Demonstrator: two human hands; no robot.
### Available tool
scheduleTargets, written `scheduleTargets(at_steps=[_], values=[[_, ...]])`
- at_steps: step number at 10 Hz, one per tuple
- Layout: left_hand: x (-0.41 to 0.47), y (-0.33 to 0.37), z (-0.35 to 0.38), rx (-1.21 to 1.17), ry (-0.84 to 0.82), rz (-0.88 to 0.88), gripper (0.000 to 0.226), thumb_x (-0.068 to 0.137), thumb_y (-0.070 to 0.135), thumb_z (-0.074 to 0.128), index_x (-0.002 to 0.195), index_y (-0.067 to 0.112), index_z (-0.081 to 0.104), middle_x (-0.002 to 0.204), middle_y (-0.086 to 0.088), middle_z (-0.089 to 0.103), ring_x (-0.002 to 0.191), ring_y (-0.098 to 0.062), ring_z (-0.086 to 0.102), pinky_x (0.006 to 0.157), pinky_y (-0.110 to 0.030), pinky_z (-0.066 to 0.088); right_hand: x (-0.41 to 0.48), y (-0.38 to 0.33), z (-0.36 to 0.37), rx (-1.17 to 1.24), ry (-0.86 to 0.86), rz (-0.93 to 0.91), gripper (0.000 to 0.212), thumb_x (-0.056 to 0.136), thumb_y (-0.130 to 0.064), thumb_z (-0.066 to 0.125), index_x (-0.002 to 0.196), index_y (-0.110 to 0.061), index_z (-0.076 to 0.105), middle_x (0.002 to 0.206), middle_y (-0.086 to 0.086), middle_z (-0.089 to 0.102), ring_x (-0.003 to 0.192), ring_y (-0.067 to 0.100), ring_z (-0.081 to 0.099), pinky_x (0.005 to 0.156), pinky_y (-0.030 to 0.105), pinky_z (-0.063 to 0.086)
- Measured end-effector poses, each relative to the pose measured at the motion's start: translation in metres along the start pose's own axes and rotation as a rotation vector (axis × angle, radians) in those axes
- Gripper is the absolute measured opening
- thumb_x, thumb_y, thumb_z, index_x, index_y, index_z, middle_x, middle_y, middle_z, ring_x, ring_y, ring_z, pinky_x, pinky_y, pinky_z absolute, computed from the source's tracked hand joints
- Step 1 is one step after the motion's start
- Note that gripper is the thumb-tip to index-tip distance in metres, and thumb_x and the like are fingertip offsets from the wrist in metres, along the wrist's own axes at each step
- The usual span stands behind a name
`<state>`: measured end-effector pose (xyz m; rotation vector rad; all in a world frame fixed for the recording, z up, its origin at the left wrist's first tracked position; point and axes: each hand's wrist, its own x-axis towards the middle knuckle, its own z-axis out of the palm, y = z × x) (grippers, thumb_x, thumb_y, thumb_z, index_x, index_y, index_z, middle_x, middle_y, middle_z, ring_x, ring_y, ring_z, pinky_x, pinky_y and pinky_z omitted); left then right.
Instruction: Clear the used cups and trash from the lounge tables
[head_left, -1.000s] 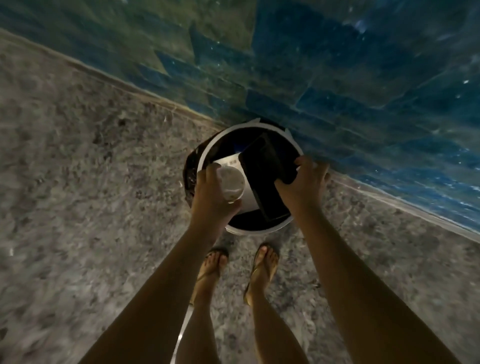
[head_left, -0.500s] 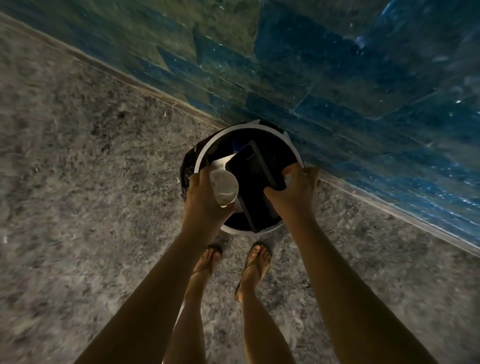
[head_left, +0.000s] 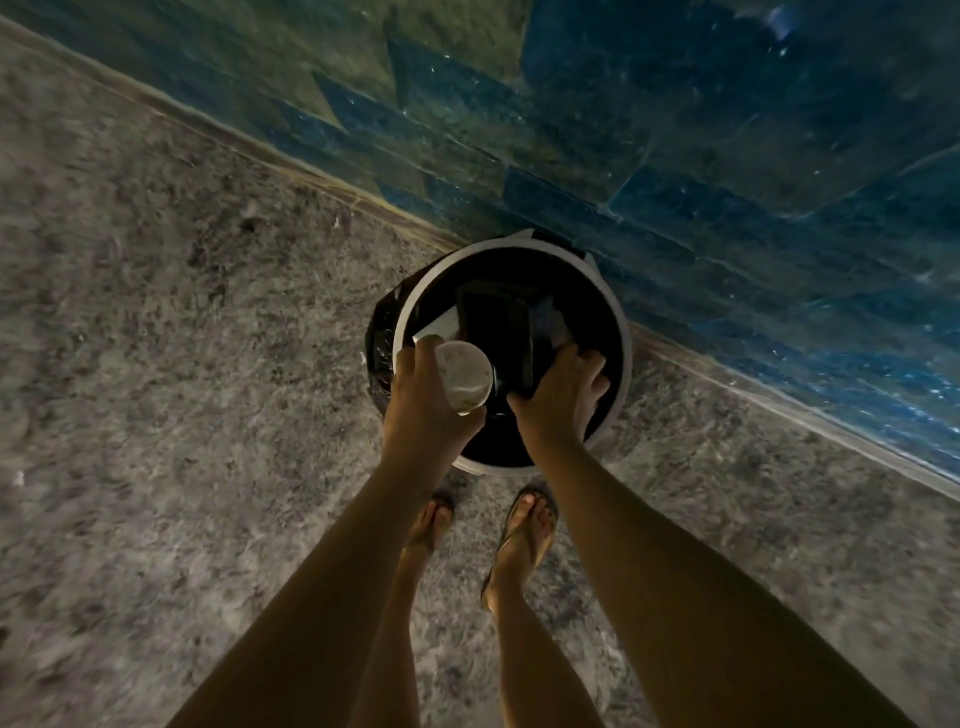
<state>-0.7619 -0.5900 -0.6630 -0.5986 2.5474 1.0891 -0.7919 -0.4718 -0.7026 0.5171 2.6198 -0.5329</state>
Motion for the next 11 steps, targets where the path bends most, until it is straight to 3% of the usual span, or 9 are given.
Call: scheduleTargets(at_steps=[1,3,4,5,7,9,11], values=[[0.001,-0.005,0.002,0.015,-0.010,-0.014,0.079,0.062,0.015,0.081,0.127,0.012,0.036,0.126,-0.011,0.041,0.115,-0.029,0.045,0.082,-0.043,0.051,0.008,0.000,0.008,-0.061,0.024,-0.046,0.090,0.061,-0.043,0.080,0.130,-0.012,0.032,0.141,0.014,0.025,0.124,0.038,0.027,0.097,0.049,0.031],[0.003,-0.003,0.004,-0.015,0.002,-0.041,0.077,0.063,0.012,0.079,0.127,0.012,0.036,0.126,-0.011,0.040,0.112,-0.028,0.047,0.074,-0.032,0.045,0.027,0.012,-0.016,0.039,-0.118,-0.056,0.103,0.064,-0.049,0.075,0.142,-0.022,0.014,0.150,0.013,0.014,0.136,0.036,0.013,0.106,0.052,0.018],[0.002,0.004,0.003,-0.045,0.008,-0.011,0.076,0.065,0.012,0.078,0.128,0.012,0.036,0.126,-0.010,0.040,0.111,-0.026,0.047,0.073,-0.032,0.045,0.014,0.020,-0.034,0.210,0.075,-0.104,0.083,0.071,-0.033,0.072,0.138,-0.014,0.028,0.143,0.016,0.031,0.131,0.035,0.025,0.102,0.052,0.023],[0.006,0.014,0.006,-0.086,0.014,0.030,0.076,0.066,0.014,0.077,0.130,0.012,0.036,0.128,-0.009,0.041,0.114,-0.027,0.046,0.082,-0.041,0.049,-0.007,0.025,-0.050,0.304,0.202,-0.157,0.072,0.068,-0.024,0.072,0.131,-0.011,0.039,0.135,0.016,0.042,0.126,0.033,0.031,0.099,0.052,0.025],[0.019,0.018,0.033,0.051,0.009,0.006,0.081,0.067,0.028,0.079,0.134,0.019,0.034,0.132,-0.003,0.046,0.121,-0.027,0.042,0.093,-0.045,0.041,-0.021,0.031,-0.048,0.157,0.098,-0.291,0.080,0.066,-0.028,0.075,0.135,-0.011,0.037,0.141,0.015,0.037,0.129,0.035,0.029,0.099,0.051,0.025],[0.016,0.014,0.036,0.128,0.005,0.045,0.090,0.070,0.035,0.076,0.142,0.017,0.025,0.143,-0.008,0.035,0.131,-0.030,0.031,0.102,-0.046,0.031,-0.023,0.029,-0.048,0.157,0.044,-0.315,0.077,0.070,-0.031,0.071,0.136,-0.011,0.036,0.143,0.014,0.034,0.131,0.034,0.029,0.100,0.052,0.028],[0.001,0.035,-0.010,0.099,0.060,0.126,0.081,0.071,0.036,0.072,0.139,0.021,0.032,0.139,-0.004,0.042,0.129,-0.026,0.036,0.104,-0.047,0.032,-0.041,0.011,-0.074,0.262,0.134,-0.357,0.072,0.069,-0.024,0.071,0.133,-0.011,0.039,0.131,0.015,0.046,0.121,0.034,0.040,0.096,0.049,0.034]])
